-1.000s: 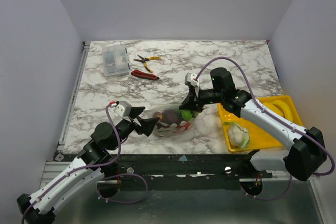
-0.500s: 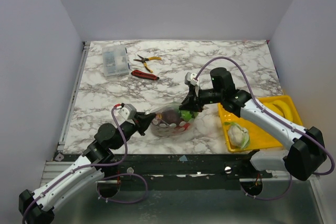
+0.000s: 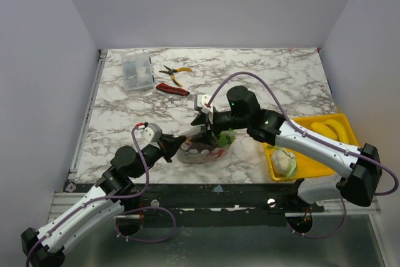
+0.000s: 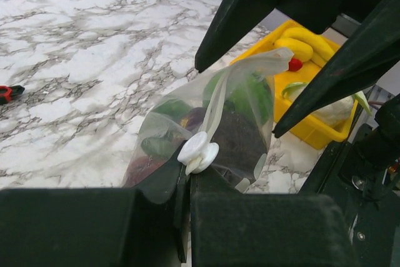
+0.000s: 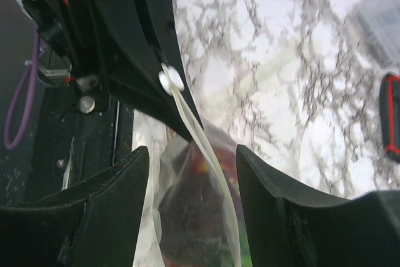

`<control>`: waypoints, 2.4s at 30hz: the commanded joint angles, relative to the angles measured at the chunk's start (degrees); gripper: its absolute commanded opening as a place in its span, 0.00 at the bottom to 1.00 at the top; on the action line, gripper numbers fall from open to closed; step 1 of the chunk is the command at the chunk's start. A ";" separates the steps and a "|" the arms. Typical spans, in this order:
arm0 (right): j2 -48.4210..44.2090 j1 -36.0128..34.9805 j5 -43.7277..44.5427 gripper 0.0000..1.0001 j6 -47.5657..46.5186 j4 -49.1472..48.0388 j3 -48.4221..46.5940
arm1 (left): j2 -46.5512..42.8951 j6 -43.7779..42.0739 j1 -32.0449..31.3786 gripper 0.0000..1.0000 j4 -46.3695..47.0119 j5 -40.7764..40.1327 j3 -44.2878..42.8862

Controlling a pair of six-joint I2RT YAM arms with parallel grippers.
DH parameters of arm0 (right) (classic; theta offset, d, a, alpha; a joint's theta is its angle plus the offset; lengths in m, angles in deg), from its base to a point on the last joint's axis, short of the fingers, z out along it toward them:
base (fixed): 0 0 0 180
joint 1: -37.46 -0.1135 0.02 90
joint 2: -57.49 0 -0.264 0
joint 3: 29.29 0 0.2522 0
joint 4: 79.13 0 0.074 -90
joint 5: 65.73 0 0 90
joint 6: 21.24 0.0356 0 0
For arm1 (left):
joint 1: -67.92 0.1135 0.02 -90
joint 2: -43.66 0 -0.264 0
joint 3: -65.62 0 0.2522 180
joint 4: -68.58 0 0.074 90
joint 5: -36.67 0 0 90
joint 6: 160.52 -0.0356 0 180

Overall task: Place the food in the zip-top bag and seal the zipper
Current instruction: Zip the zipper food storage bag at the center of the board.

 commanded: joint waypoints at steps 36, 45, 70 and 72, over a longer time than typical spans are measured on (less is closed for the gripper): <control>9.95 -7.01 -1.33 0.21 -7.82 -2.50 -11.10 | -1.50 1.42 0.24 0.00 0.97 2.54 -0.60; 8.46 -6.62 -0.46 0.00 -7.27 -4.10 -8.41 | -2.04 2.11 0.27 0.12 -0.94 2.28 -0.84; 2.54 -2.68 2.24 0.00 -2.50 -8.16 0.37 | -10.12 4.73 0.28 0.00 0.95 -2.29 3.21; 0.30 -1.40 1.96 0.00 -1.40 -9.38 4.30 | -11.25 4.99 0.28 0.00 1.13 -2.54 3.82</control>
